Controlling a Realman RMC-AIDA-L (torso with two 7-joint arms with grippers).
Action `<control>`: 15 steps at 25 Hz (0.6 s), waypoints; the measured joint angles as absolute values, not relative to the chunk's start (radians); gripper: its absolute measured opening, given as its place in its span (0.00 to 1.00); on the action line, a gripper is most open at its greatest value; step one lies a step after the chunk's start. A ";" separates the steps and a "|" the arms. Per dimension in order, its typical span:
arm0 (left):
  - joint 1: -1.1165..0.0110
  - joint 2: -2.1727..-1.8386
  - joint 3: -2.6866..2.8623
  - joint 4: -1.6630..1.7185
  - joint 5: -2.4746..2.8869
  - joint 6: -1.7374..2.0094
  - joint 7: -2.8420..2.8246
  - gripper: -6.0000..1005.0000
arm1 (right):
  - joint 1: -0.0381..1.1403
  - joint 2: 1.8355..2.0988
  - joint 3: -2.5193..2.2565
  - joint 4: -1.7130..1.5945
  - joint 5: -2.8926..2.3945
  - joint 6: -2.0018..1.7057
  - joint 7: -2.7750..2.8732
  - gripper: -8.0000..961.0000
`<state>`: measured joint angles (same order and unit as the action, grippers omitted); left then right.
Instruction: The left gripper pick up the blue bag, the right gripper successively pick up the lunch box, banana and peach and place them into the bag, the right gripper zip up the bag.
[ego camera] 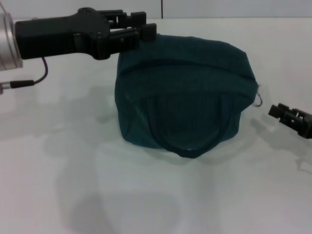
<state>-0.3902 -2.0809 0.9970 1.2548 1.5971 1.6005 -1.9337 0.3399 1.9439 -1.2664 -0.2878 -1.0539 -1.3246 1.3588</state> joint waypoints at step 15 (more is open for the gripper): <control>-0.304 -2.083 0.998 1.082 1.369 1.696 -1.664 0.56 | 0.300 1.948 -1.054 -0.318 -1.047 -1.747 1.111 0.48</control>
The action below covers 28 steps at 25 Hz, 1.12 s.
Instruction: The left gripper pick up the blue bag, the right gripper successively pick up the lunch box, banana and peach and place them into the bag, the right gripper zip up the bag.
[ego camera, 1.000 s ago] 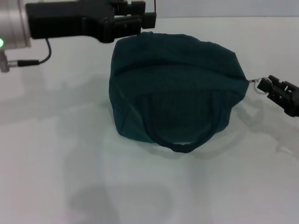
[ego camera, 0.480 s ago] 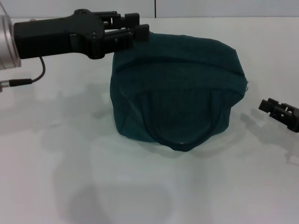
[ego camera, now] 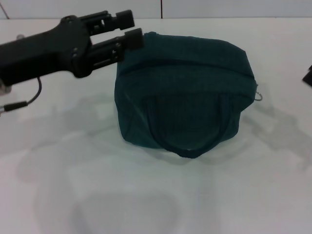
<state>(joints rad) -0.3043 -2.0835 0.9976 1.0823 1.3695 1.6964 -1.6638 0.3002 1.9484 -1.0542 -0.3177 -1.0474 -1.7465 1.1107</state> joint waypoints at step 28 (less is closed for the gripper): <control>-0.262 -2.085 0.999 0.584 1.303 1.764 -1.040 0.82 | 0.395 1.997 -1.048 -0.677 -1.309 -1.793 1.172 0.87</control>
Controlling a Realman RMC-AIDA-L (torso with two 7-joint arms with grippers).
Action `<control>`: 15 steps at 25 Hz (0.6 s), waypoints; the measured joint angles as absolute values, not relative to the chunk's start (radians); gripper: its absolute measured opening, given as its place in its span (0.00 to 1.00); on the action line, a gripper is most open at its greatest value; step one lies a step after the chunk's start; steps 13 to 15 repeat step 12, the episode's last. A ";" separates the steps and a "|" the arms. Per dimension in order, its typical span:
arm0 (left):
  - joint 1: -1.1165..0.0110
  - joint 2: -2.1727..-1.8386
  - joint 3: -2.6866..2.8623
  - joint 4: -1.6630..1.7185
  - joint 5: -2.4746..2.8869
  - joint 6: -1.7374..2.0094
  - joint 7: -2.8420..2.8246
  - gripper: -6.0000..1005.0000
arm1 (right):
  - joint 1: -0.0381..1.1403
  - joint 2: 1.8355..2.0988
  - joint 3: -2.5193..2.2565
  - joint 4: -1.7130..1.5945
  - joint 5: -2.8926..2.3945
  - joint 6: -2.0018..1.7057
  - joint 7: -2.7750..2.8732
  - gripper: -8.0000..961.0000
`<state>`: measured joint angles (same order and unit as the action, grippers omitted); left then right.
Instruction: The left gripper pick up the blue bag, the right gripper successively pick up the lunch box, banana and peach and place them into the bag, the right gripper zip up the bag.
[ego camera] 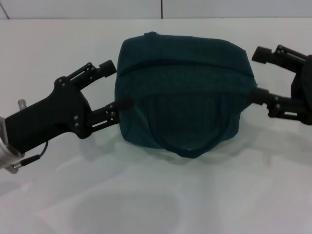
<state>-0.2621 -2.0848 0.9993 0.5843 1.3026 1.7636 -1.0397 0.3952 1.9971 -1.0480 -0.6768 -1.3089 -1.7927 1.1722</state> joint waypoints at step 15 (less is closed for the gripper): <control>-0.264 -2.085 0.997 0.568 1.302 1.755 -1.016 0.82 | 0.427 2.003 -1.046 -0.693 -1.415 -1.790 1.177 0.87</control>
